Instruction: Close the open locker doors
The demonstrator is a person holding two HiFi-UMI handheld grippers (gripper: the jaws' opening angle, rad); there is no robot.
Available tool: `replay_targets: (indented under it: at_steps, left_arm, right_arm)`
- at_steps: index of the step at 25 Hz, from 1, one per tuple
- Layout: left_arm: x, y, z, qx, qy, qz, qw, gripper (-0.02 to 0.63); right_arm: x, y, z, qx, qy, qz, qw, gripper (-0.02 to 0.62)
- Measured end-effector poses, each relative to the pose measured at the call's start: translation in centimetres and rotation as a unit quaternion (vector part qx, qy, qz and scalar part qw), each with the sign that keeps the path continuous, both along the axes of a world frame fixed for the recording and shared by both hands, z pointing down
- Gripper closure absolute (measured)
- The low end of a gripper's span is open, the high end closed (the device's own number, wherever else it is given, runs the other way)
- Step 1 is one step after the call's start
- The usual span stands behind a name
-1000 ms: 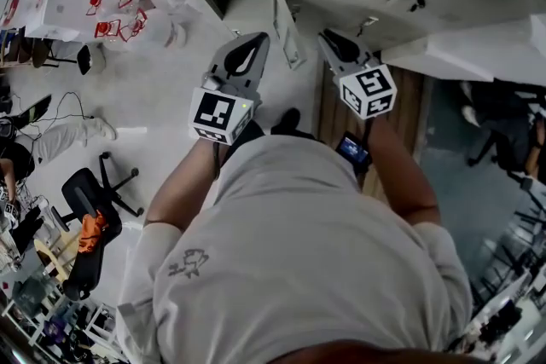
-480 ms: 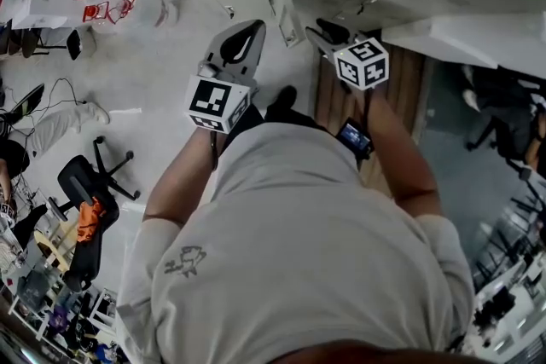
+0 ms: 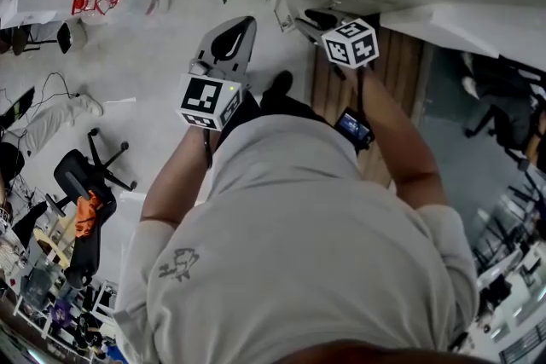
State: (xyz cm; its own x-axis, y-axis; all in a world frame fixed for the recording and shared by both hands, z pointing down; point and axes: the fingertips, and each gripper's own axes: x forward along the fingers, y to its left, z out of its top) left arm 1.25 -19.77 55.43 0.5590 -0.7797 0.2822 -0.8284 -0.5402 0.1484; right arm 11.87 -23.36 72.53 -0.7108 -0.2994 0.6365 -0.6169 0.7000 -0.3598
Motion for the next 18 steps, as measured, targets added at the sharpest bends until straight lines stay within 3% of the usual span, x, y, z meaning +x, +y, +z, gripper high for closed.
replay_targets:
  at_steps: [6,18]
  left_arm:
    - [-1.4,0.1,-0.1,-0.006,0.003,-0.008,0.9999,0.611]
    - [-3.5,0.5,-0.1,-0.004,0.005,-0.010,0.9999,0.611]
  right_arm:
    - [-0.3,0.4,0.1,-0.018,-0.001,0.001,1.000,0.475]
    - [-4.5,1.5,-0.1,-0.017,0.012,-0.037,0.999,0.474]
